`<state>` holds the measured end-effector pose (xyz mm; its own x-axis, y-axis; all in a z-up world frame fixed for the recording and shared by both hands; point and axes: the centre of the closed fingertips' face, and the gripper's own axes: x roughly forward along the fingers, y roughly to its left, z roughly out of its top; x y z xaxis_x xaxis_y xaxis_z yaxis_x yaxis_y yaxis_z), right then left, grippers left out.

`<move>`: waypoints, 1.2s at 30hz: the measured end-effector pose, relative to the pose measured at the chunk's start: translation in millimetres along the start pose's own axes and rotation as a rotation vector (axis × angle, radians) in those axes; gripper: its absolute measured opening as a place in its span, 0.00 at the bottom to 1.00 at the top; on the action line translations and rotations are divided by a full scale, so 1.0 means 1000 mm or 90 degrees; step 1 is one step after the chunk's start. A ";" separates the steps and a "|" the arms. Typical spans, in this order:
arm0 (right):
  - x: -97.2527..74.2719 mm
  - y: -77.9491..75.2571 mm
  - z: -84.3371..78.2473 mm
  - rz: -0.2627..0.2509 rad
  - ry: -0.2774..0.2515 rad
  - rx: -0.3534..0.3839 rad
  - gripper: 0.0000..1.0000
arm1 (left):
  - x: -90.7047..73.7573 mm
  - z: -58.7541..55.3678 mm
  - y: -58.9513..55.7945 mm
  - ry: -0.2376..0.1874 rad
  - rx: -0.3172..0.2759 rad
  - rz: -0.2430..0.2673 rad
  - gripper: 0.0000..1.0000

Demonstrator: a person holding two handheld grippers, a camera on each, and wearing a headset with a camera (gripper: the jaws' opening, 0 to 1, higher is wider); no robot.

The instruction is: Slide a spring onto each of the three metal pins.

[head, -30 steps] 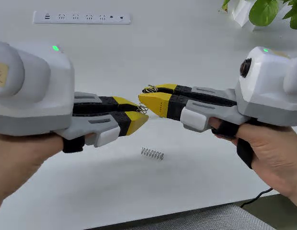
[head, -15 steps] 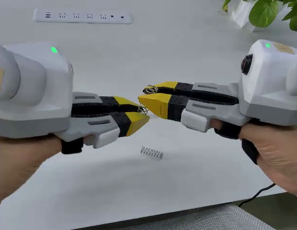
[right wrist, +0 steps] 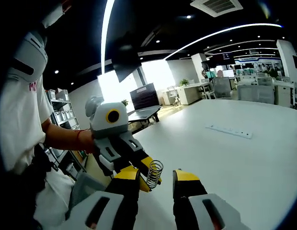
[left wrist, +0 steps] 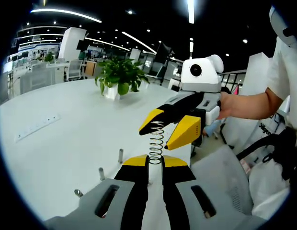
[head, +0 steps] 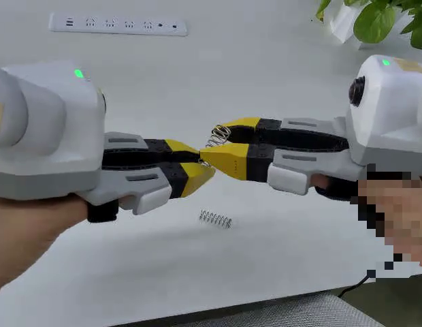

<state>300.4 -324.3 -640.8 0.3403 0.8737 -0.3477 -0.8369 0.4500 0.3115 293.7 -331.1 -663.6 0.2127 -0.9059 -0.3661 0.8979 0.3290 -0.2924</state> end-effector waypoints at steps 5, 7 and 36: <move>-0.016 0.001 0.000 0.047 0.092 -0.074 0.27 | -0.001 -0.001 -0.004 0.007 0.013 -0.012 0.06; -0.020 0.004 0.003 0.068 0.126 -0.102 0.28 | -0.001 -0.001 -0.006 0.011 0.020 -0.020 0.06; -0.024 0.031 -0.025 0.289 0.476 -0.350 0.15 | 0.005 -0.006 -0.040 0.035 0.079 -0.089 0.06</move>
<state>255.7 -335.7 -645.2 -0.2533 0.5170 -0.8176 -0.9641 -0.2044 0.1694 256.5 -347.6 -658.9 0.0641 -0.9234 -0.3785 0.9587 0.1624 -0.2337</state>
